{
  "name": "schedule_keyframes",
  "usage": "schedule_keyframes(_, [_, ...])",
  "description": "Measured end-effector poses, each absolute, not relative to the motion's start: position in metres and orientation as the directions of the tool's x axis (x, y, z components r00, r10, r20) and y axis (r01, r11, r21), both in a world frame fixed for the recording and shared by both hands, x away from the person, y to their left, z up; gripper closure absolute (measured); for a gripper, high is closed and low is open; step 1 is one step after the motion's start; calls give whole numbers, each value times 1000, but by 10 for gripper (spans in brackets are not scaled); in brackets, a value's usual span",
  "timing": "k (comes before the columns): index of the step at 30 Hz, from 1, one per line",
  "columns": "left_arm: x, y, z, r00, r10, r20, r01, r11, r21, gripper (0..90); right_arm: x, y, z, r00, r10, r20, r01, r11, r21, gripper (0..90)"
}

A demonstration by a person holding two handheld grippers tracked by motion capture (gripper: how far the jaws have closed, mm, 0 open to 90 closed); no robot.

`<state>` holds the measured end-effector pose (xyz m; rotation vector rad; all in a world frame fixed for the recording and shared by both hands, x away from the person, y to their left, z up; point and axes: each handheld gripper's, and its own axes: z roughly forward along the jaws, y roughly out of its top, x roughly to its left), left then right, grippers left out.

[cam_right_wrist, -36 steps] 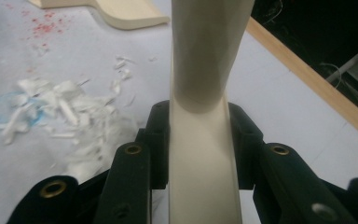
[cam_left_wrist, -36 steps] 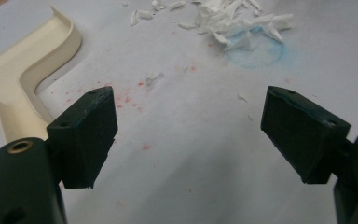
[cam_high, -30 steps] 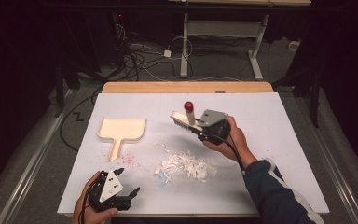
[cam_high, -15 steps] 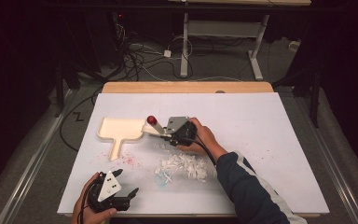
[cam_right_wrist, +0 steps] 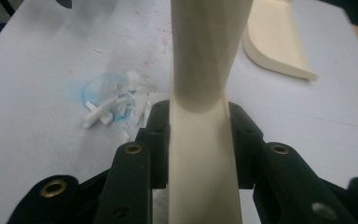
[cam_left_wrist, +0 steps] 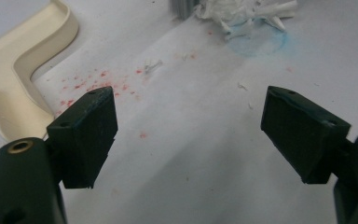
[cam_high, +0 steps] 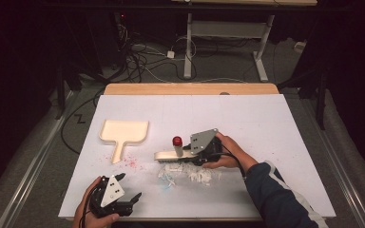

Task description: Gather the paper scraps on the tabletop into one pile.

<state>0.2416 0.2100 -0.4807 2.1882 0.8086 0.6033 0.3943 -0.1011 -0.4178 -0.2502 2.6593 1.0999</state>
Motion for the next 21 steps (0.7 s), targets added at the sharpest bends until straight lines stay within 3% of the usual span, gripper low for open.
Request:
schedule_keyframes(7, [242,211,-480,691,701,177,363,-548,754,177,383,-133,-395,-936,126,-329,-176,641,747,678])
schedule_keyframes(8, [242,212,-480,691,701,178,362,-548,754,178,376,-142,-387,-917,228,-328,-112,642,758,677])
schedule_keyframes(15, [239,213,-478,686,704,182,356,-543,761,177,348,-175,-376,-855,425,-298,67,659,749,677])
schedule_keyframes(21, [235,211,-474,689,694,207,324,-550,770,177,328,-207,-389,-752,598,-279,244,645,725,677])
